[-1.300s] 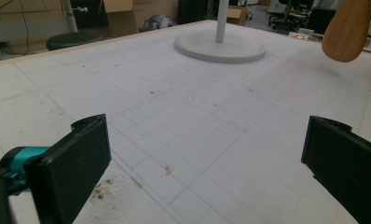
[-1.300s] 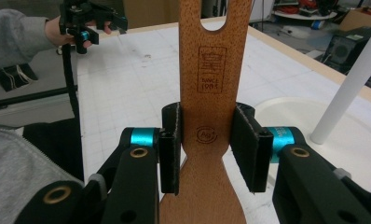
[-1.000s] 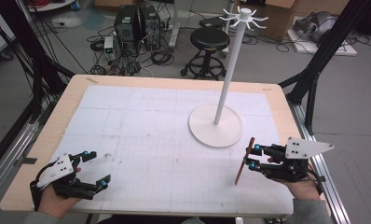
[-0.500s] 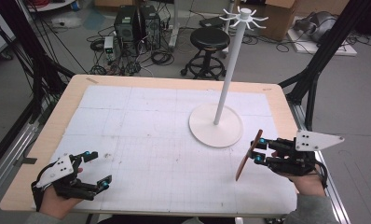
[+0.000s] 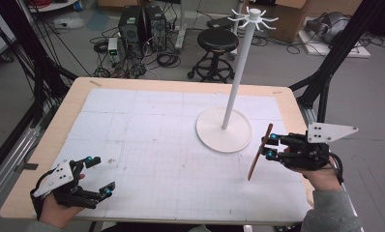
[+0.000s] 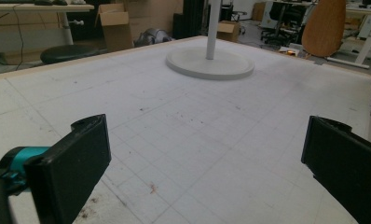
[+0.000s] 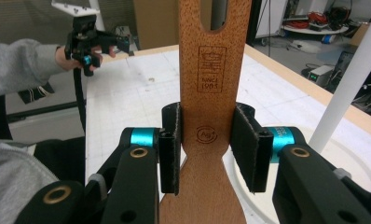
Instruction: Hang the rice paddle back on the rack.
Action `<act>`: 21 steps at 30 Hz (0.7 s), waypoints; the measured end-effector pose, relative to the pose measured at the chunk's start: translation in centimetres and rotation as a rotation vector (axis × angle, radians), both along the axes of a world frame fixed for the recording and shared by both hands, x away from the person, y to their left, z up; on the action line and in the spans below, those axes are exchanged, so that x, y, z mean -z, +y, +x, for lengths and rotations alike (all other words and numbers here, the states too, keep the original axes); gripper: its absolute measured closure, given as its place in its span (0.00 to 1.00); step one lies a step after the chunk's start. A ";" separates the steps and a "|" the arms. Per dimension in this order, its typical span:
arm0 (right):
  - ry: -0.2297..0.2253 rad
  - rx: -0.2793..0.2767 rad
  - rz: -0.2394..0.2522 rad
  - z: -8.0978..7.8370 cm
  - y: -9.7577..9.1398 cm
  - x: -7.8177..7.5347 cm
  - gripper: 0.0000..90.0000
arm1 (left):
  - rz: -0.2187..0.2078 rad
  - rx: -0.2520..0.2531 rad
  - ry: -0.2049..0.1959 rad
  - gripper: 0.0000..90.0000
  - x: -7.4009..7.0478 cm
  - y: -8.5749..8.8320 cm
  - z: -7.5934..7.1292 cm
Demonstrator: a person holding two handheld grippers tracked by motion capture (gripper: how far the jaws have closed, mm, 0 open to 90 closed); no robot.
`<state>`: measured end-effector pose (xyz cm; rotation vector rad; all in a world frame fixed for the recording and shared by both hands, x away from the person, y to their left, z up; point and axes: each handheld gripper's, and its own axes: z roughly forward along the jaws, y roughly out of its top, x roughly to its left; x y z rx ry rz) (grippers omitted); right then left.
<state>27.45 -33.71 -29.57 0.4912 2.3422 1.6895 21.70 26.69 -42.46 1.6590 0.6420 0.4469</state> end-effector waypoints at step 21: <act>-0.012 0.078 0.073 3.7 -0.5 -4.1 0.72 | 0.007 0.001 0.009 0.02 0.2 -0.1 -0.1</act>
